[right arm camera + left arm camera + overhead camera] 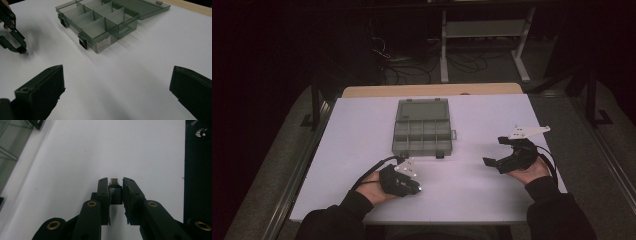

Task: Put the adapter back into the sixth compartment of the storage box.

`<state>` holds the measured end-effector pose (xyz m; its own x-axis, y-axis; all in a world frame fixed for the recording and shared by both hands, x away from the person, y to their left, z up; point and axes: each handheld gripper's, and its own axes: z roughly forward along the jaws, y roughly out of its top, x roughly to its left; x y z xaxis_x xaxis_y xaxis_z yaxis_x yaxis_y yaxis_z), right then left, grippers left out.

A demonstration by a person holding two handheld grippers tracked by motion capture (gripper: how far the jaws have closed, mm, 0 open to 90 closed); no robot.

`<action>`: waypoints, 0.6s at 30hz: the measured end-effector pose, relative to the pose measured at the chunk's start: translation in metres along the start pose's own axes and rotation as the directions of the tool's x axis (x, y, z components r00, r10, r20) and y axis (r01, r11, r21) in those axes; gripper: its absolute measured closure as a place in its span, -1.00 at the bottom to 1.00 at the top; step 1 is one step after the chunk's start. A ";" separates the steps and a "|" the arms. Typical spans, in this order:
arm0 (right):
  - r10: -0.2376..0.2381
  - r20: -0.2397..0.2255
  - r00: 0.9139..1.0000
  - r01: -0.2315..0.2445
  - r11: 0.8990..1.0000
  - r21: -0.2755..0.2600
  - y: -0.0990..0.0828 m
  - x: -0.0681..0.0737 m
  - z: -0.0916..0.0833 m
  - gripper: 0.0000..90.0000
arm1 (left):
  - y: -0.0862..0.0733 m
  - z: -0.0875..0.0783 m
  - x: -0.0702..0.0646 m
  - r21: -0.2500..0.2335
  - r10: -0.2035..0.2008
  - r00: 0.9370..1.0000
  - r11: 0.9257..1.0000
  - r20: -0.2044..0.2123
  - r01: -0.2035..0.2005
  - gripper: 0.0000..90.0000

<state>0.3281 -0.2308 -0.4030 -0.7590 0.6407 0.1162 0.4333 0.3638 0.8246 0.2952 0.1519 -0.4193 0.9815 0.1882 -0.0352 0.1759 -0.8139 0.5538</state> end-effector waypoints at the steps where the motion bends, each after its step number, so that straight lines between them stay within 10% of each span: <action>1: 0.000 0.000 1.000 0.000 1.000 0.000 0.000 0.000 0.000 -1.00 | 0.000 0.000 0.000 0.000 0.000 1.000 1.000 0.000 0.000 0.70; 18: 0.001 0.001 1.000 -0.001 1.000 0.003 0.000 0.000 0.000 -1.00 | -0.007 -0.026 0.013 -0.082 -0.052 0.998 0.995 -0.047 0.048 0.70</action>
<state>0.3280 -0.2311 -0.4028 -0.7580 0.6418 0.1164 0.4353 0.3649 0.8230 0.3050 0.1740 -0.4016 0.9664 0.2560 -0.0247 0.2161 -0.7560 0.6179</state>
